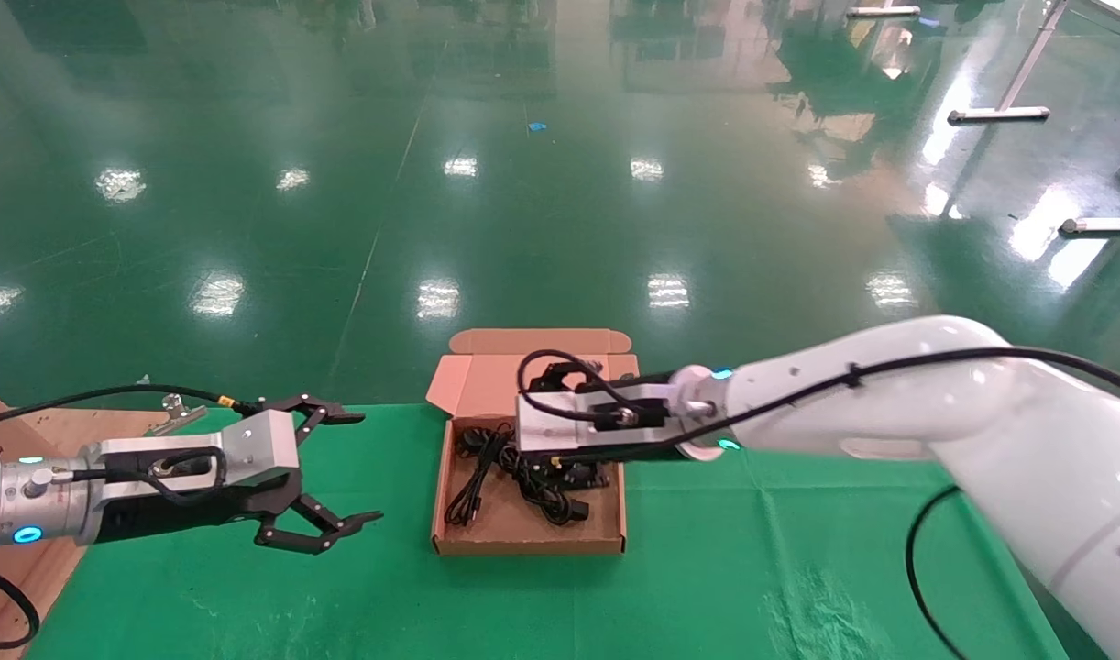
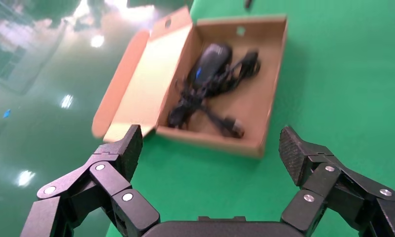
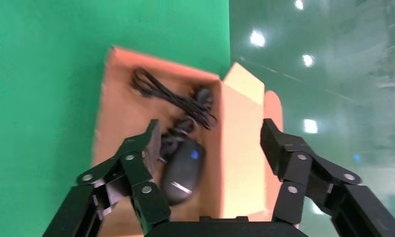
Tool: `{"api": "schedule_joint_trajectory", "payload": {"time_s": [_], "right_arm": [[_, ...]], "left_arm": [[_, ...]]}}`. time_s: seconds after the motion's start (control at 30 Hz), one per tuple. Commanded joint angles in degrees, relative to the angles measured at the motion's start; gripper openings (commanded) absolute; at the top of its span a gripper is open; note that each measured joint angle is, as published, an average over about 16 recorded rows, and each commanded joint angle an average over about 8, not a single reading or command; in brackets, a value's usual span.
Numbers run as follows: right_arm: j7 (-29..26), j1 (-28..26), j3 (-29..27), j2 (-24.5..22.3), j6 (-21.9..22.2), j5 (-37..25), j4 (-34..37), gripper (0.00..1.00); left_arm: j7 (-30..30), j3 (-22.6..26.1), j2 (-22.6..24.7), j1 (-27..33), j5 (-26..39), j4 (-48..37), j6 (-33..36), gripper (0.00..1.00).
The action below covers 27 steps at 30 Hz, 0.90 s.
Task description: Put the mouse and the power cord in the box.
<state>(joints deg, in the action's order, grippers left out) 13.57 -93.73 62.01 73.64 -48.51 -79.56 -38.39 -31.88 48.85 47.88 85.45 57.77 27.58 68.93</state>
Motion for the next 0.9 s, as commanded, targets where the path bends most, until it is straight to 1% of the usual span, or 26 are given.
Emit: {"api": "schedule_joint_trajectory", "payload": {"time_s": [0.03,0.9], "right_arm": [[-0.9,1.2,-1.7,-1.3,-1.3,1.3,-1.2,1.0],[-12.8,16.9,-24.2,-20.3,-19.6,19.8,-18.5,1.0]], "left_arm": [[1.6,-1.3,-0.5,-0.9,-0.6,1.8,0.6,1.0],[23.2,-17.8,-7.0,-13.0,-8.6,25.0,9.1,1.0]]}}
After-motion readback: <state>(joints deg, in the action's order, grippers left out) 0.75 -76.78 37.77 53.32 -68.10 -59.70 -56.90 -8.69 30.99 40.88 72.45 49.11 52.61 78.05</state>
